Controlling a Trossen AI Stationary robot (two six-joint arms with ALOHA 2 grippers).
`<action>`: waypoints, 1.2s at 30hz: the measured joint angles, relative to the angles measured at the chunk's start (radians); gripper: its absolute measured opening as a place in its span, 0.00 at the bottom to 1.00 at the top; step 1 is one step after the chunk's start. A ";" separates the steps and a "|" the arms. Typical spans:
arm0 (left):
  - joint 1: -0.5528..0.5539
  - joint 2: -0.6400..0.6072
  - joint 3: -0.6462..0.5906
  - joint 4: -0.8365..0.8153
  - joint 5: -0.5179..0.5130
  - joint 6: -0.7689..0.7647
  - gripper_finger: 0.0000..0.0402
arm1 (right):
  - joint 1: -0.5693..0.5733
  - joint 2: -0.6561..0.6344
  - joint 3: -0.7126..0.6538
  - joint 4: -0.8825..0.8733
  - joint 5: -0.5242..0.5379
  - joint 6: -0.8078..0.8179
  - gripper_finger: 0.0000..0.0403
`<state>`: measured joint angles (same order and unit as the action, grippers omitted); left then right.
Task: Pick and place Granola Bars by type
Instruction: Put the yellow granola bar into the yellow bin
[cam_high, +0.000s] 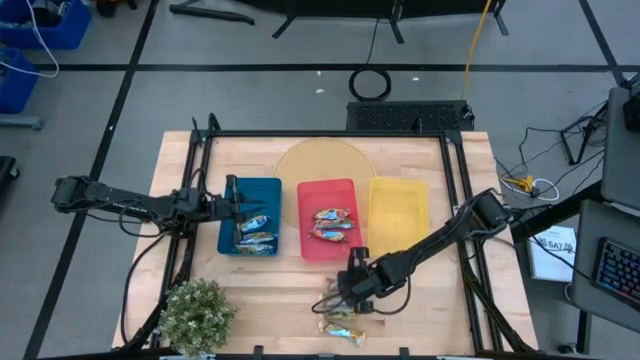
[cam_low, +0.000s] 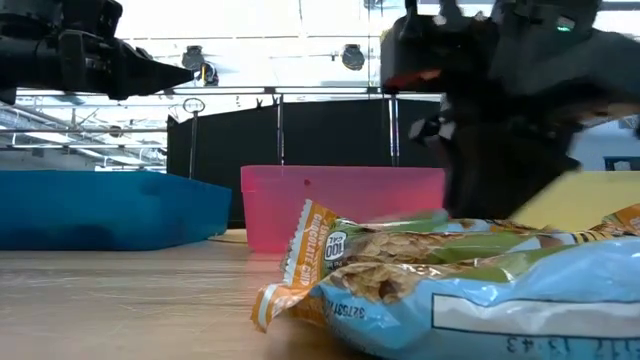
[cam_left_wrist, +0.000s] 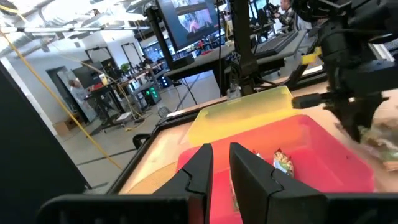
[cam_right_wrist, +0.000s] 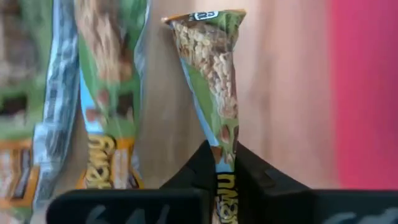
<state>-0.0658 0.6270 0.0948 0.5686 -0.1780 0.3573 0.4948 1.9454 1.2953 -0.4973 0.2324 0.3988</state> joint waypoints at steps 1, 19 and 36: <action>0.000 0.000 0.000 0.000 0.000 -0.014 0.16 | -0.006 -0.010 0.000 0.007 0.000 -0.003 0.05; 0.000 0.000 0.000 -0.010 -0.009 -0.047 0.16 | -0.022 -0.512 0.002 -0.541 0.270 0.108 0.08; 0.000 0.000 0.000 -0.018 -0.005 -0.026 0.16 | -0.232 -0.621 -0.086 -0.707 0.281 0.198 0.06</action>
<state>-0.0661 0.6270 0.0948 0.5503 -0.1829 0.3313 0.2627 1.3240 1.2097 -1.2039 0.5132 0.5973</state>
